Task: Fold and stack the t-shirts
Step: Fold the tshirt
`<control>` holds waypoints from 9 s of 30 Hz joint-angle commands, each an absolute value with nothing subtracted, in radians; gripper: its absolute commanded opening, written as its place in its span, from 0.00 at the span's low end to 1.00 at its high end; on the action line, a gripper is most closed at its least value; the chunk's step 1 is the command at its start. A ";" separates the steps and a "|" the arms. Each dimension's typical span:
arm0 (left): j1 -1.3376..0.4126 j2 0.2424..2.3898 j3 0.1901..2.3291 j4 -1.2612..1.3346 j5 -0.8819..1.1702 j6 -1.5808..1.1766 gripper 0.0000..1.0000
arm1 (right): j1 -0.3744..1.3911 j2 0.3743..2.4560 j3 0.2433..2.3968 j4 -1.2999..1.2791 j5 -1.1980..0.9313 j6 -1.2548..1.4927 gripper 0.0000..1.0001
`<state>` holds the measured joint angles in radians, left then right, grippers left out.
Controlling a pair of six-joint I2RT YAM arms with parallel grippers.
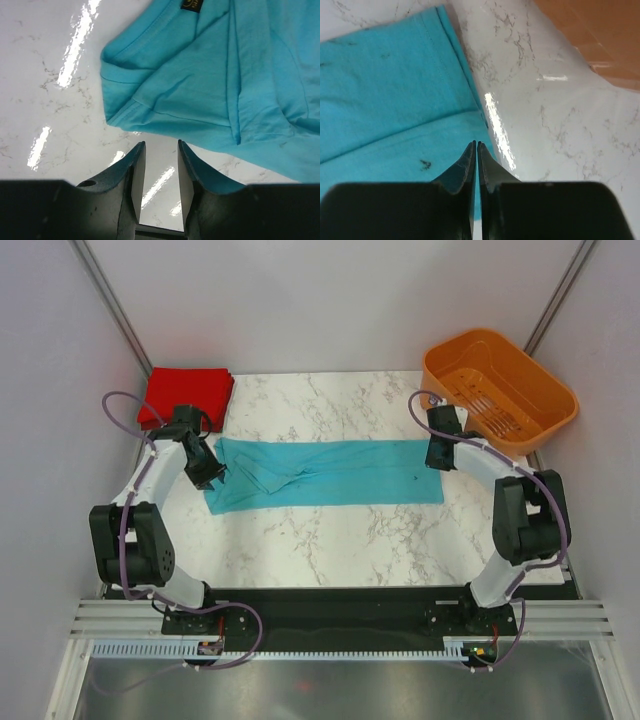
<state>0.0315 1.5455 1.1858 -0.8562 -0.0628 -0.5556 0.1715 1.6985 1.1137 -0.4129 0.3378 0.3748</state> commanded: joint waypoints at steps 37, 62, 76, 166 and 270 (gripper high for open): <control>0.359 1.580 1.011 -0.588 0.316 -0.652 0.41 | 0.951 2.068 1.653 -0.101 0.175 -0.195 0.44; 0.377 1.667 0.982 -0.552 0.318 -0.618 0.37 | 1.049 2.264 1.743 -0.137 0.202 -0.282 0.45; 0.376 1.683 0.986 -0.554 0.288 -0.612 0.36 | 1.049 2.249 1.715 -0.084 0.279 -0.267 0.24; 0.103 1.695 1.061 -0.607 -0.006 -0.669 0.40 | 0.575 1.799 1.088 -0.347 0.428 0.383 0.21; -0.828 2.240 1.741 -0.383 0.175 -0.831 0.05 | 0.563 0.815 1.111 -0.603 0.341 0.508 0.32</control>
<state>-0.8318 2.2650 1.7668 -0.4088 0.2340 -0.7788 0.5655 0.8330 1.0809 -0.5812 0.3336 0.5156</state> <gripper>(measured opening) 0.057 0.317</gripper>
